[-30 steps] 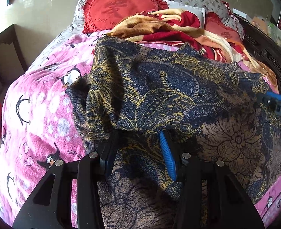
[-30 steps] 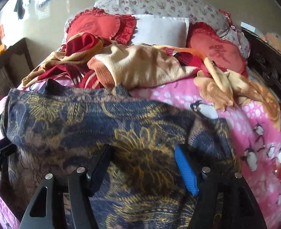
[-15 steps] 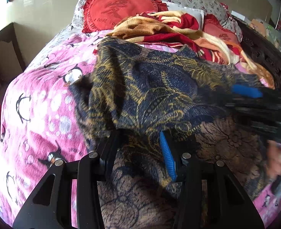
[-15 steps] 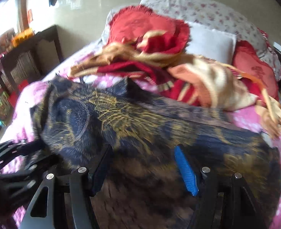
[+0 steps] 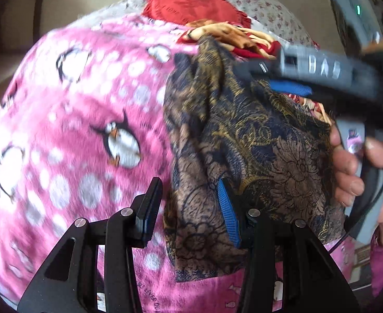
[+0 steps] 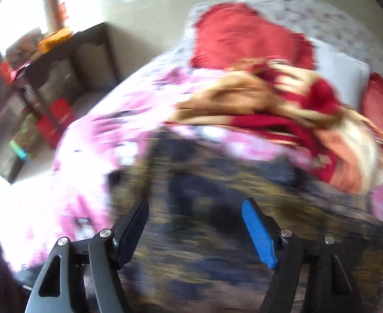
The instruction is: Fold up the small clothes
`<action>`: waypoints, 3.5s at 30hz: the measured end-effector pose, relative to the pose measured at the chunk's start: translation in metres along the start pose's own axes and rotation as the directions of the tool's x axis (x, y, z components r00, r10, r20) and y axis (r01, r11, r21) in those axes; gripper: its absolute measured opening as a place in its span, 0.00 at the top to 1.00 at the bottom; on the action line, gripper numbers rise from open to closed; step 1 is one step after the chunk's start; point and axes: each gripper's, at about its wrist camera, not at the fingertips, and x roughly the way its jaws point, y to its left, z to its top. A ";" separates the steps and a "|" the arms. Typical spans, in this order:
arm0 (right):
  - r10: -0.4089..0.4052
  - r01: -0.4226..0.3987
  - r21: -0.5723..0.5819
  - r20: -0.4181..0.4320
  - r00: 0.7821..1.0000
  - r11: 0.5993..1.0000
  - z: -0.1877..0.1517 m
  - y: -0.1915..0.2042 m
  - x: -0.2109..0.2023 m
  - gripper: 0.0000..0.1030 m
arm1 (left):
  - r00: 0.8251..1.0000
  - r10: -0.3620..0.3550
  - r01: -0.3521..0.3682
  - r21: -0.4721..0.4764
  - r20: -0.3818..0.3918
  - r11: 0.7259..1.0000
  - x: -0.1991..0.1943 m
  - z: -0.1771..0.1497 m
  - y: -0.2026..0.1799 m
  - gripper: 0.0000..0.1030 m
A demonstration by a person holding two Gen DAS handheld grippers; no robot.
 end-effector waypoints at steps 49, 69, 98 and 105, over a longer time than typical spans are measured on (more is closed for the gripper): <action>0.020 -0.040 0.149 0.132 0.991 0.988 -0.027 -0.142 -0.140 0.87 | 0.972 -0.227 0.227 0.430 -0.054 0.874 -0.031 -0.006 -0.222 0.85; -0.168 0.121 0.462 0.063 0.984 0.879 -0.146 -0.305 -0.131 0.87 | 0.957 -0.139 0.256 0.521 -0.254 0.814 0.071 -0.058 -0.340 0.78; -0.117 0.107 0.406 0.000 0.993 0.908 -0.268 -0.263 -0.158 0.92 | 0.978 0.130 -0.005 0.604 -0.164 0.797 0.054 -0.083 -0.222 0.37; 0.037 -0.106 0.441 0.163 0.986 0.891 -0.282 -0.247 -0.202 0.58 | 0.982 0.128 -0.011 0.626 -0.142 0.780 0.042 -0.083 -0.225 0.37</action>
